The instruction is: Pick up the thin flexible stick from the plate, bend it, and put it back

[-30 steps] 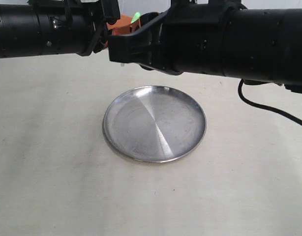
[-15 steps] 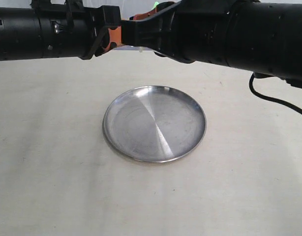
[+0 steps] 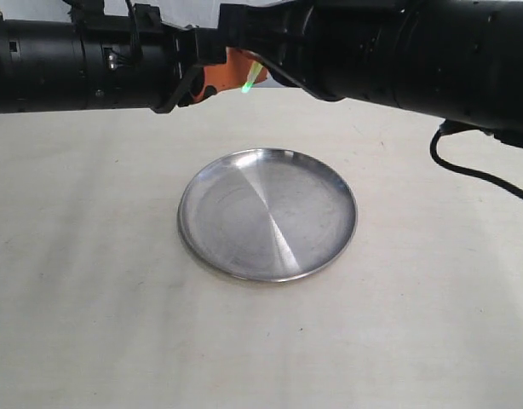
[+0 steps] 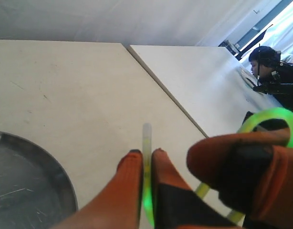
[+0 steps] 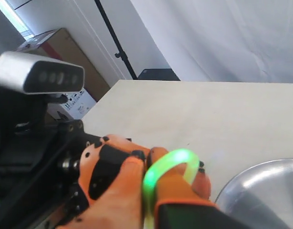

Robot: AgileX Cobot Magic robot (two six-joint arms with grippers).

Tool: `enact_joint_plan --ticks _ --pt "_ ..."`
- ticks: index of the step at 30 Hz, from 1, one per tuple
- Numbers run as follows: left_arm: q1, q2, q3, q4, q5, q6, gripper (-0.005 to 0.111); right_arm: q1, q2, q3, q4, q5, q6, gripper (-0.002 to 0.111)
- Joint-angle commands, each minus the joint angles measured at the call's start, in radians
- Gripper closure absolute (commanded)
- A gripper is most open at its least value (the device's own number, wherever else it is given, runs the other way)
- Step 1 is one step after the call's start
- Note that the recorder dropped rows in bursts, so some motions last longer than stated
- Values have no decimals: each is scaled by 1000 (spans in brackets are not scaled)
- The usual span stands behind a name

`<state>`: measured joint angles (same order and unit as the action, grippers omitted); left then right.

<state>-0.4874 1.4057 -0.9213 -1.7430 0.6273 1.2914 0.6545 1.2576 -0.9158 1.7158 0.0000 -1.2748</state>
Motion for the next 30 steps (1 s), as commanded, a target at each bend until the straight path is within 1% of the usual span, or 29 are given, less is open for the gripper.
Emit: enact_joint_plan --ticks 1,6,10,16,23,30 --pt "-13 -14 -3 -1 95 25 107 -14 5 2 17 -92 -5 109" --pt "-13 -14 -3 -1 98 27 107 -14 5 2 6 -112 -8 109" --pt "-13 -14 -3 -1 113 29 107 -14 5 2 -56 -102 -13 109" --pt "-41 -14 -3 -1 116 29 107 -14 15 2 -93 -102 -16 109" --pt "-45 -14 -3 -1 116 35 107 -14 25 2 -96 -111 -20 109" --pt "-45 -14 -3 -1 116 35 107 -14 25 2 -96 -157 -41 109"
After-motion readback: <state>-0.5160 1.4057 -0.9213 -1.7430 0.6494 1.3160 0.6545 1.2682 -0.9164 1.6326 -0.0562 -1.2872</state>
